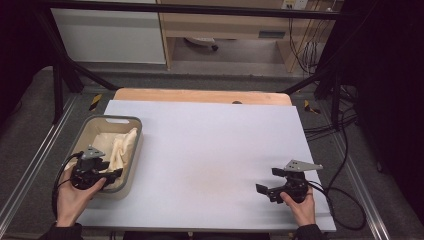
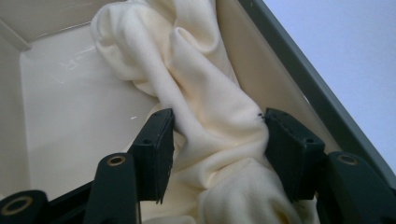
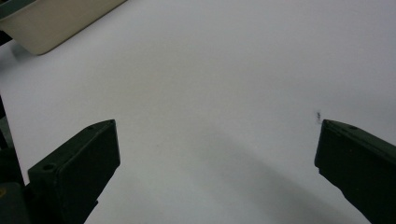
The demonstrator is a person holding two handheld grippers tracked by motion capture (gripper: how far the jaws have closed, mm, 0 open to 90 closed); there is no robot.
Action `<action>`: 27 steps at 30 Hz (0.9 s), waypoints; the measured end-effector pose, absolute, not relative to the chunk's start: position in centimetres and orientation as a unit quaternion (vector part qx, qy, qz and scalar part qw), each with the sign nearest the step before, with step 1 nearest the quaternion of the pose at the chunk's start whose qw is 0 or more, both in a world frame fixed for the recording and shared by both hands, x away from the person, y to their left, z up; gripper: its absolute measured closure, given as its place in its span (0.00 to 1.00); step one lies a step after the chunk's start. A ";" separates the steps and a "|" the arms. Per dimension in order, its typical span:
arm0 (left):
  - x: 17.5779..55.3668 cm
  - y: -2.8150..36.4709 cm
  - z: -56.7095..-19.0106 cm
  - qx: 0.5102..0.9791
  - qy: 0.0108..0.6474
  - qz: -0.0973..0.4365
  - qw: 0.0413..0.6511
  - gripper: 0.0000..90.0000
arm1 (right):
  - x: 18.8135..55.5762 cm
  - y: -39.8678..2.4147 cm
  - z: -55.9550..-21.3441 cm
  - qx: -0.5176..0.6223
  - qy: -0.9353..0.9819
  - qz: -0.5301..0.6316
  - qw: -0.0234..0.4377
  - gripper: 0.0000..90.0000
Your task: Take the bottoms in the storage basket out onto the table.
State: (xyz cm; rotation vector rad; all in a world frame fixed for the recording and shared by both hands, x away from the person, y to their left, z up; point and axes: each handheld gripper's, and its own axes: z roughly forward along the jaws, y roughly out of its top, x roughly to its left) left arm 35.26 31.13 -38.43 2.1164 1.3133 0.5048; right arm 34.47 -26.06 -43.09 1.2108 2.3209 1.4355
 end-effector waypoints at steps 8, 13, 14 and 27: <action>35.8 30.4 -39.0 0.797 0.502 0.188 0.279 0.49 | 34.5 -26.0 -43.2 0.406 0.775 0.477 0.077 0.01; 36.1 30.4 -39.2 0.795 0.511 0.179 0.275 0.49 | 34.5 -26.1 -43.1 0.406 0.775 0.478 0.078 0.01; 36.1 30.3 -39.3 0.795 0.512 0.177 0.274 0.50 | 34.5 -26.1 -43.1 0.406 0.776 0.477 0.078 0.01; 36.4 29.8 -39.6 0.796 0.528 0.173 0.240 0.72 | 34.5 -26.1 -43.1 0.406 0.775 0.478 0.078 0.01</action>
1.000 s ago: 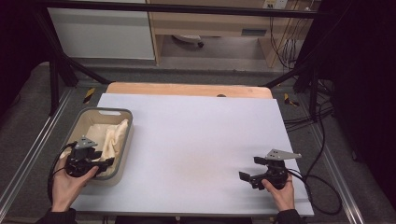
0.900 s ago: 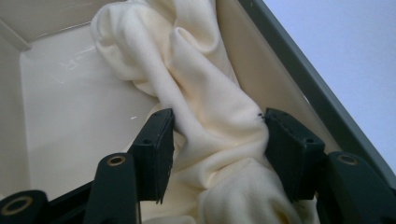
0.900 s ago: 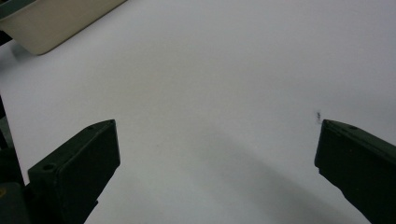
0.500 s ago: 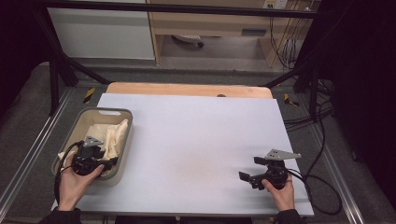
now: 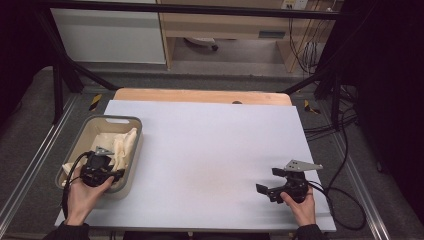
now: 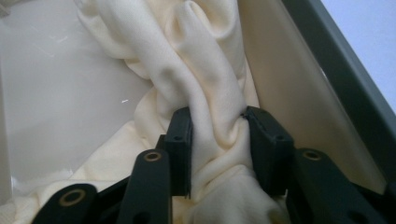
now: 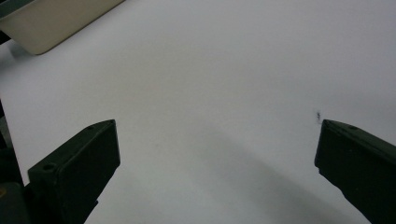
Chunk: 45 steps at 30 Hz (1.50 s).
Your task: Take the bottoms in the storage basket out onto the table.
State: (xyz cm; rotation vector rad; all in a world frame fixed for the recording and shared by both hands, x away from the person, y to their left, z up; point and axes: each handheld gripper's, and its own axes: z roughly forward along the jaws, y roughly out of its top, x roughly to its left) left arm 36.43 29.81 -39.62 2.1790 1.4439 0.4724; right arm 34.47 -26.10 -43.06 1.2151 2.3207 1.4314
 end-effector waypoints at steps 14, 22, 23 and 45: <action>35.8 30.5 -39.0 0.781 0.527 0.186 0.278 0.82 | 34.5 -26.1 -43.1 0.405 0.775 0.479 0.080 0.01; 35.5 31.1 -38.4 0.767 0.530 0.194 0.306 0.83 | 34.5 -26.1 -43.0 0.406 0.774 0.479 0.080 0.01; 35.4 31.1 -38.3 0.765 0.531 0.194 0.309 0.84 | 34.5 -26.1 -43.0 0.405 0.774 0.479 0.081 0.01; 34.6 32.2 -37.1 0.739 0.526 0.216 0.360 0.85 | 34.5 -26.1 -43.1 0.406 0.774 0.479 0.080 0.01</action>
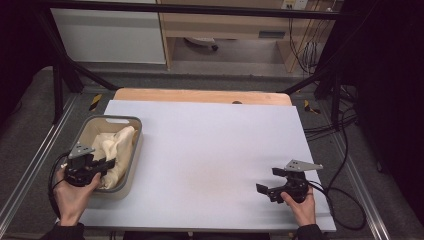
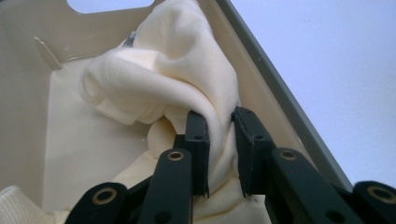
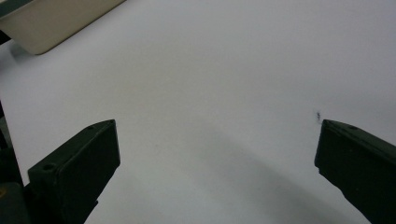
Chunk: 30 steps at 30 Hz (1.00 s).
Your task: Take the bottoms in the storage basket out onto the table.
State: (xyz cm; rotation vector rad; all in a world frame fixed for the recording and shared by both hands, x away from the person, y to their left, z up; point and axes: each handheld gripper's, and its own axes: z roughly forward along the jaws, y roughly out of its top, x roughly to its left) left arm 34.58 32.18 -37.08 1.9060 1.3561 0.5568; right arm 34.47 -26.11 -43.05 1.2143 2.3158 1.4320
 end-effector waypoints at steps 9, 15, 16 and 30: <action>34.2 32.7 -36.5 0.729 0.527 0.224 0.374 0.86 | 34.5 -26.1 -43.1 0.404 0.775 0.479 0.080 0.01; 34.0 33.0 -36.2 0.724 0.528 0.223 0.383 0.86 | 34.5 -26.1 -43.1 0.404 0.775 0.478 0.080 0.01; 34.0 33.0 -36.2 0.724 0.528 0.223 0.384 0.86 | 34.5 -26.1 -43.1 0.404 0.776 0.478 0.080 0.01; 33.6 33.4 -35.6 0.711 0.528 0.236 0.400 0.86 | 34.5 -26.1 -43.0 0.405 0.775 0.479 0.080 0.01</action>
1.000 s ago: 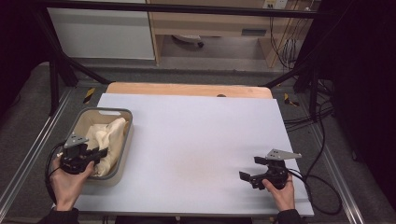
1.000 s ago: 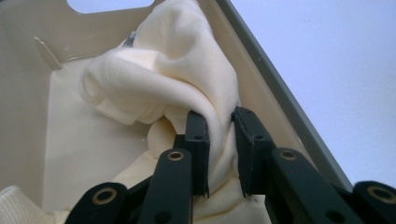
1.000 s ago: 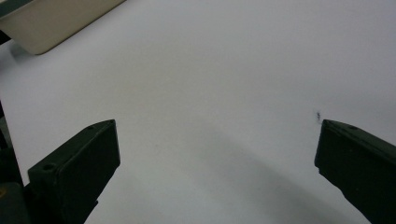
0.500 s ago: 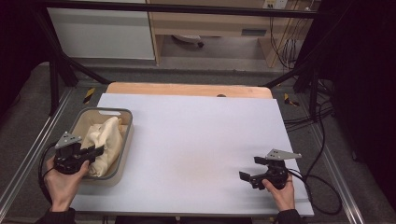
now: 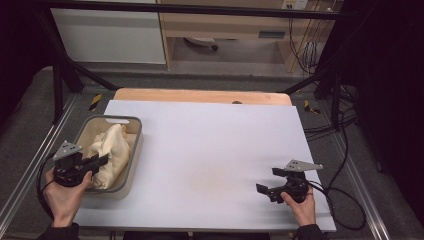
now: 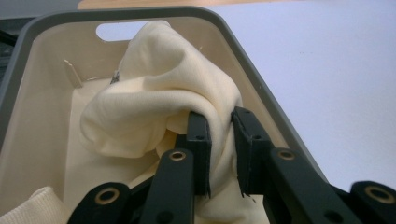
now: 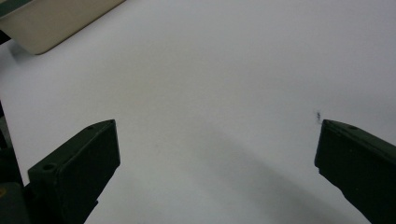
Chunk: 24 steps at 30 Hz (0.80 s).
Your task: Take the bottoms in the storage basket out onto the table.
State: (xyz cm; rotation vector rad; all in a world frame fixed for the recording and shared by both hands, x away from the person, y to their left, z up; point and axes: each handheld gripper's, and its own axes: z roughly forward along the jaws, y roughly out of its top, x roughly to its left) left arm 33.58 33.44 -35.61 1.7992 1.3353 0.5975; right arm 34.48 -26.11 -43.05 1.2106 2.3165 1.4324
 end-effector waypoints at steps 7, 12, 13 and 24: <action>33.3 33.8 -35.2 0.702 0.526 0.243 0.413 0.86 | 34.5 -26.1 -43.1 0.404 0.775 0.479 0.080 0.01; 33.0 34.0 -34.9 0.695 0.525 0.248 0.423 0.86 | 34.5 -26.1 -43.1 0.405 0.775 0.479 0.080 0.01; 33.0 34.0 -34.8 0.694 0.525 0.247 0.426 0.86 | 34.5 -26.1 -43.0 0.404 0.775 0.478 0.080 0.01; 32.4 34.7 -34.1 0.678 0.523 0.259 0.446 0.86 | 34.5 -26.1 -43.0 0.404 0.776 0.478 0.080 0.01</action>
